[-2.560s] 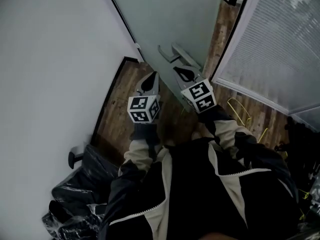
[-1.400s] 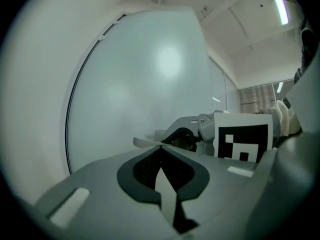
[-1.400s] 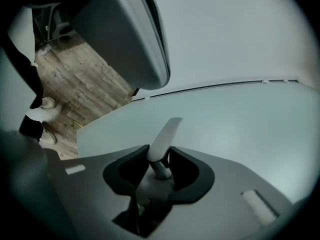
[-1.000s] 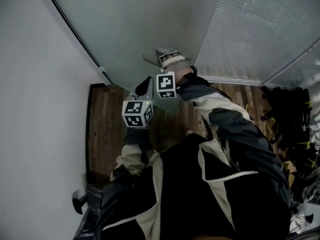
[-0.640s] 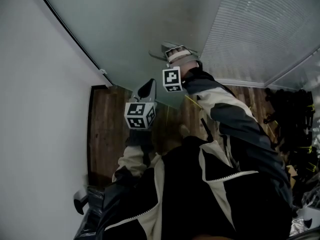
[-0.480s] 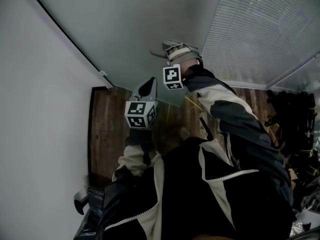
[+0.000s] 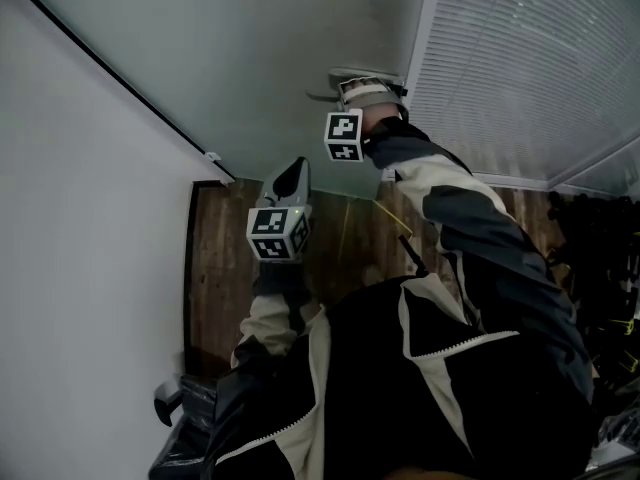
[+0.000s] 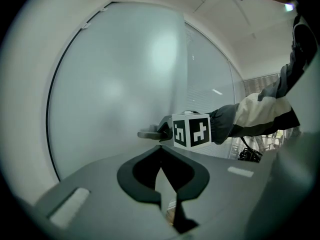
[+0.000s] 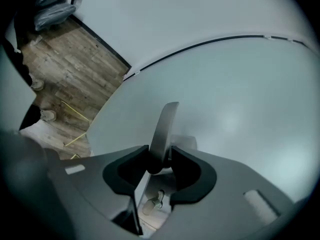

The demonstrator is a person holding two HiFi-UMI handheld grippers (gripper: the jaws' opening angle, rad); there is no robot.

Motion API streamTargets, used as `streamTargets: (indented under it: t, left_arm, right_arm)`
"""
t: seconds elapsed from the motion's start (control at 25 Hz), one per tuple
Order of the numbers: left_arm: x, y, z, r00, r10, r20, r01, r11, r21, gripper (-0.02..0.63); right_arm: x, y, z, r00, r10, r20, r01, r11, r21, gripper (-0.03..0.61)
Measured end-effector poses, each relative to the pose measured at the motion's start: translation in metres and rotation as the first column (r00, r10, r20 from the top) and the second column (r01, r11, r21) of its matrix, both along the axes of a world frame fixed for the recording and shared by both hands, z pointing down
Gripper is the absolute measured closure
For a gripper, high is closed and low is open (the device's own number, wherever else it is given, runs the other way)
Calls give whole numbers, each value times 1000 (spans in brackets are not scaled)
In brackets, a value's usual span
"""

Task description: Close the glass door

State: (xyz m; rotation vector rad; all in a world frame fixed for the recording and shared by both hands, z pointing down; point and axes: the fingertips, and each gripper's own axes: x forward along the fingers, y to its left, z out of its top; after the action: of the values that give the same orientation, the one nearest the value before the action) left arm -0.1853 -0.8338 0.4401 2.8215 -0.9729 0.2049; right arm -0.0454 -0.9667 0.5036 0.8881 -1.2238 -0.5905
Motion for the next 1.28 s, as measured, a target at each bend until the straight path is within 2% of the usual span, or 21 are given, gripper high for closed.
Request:
streamTargets:
  t: [0.28,0.48,0.72,1.28]
  left_arm:
    - [12,-18,7,999,-50,6,50,999,-9,612]
    - [13,-27,8,995,-103,7,103,995,1,612]
    - [16,-30,9,992,-123,18,123,992,1,612]
    - [18,-39,13,986,-166,23,166,986,5,612]
  right_arm:
    - [35,-43,3,997,-15,-76,19,998,52,454]
    - [52,-70,3,995,-31,-91,38,996,76,457]
    - [73,-94,0,996,-35,-86,45,993,111,457]
    - [80,-112,1,995,-66,-68,74,989,127,451]
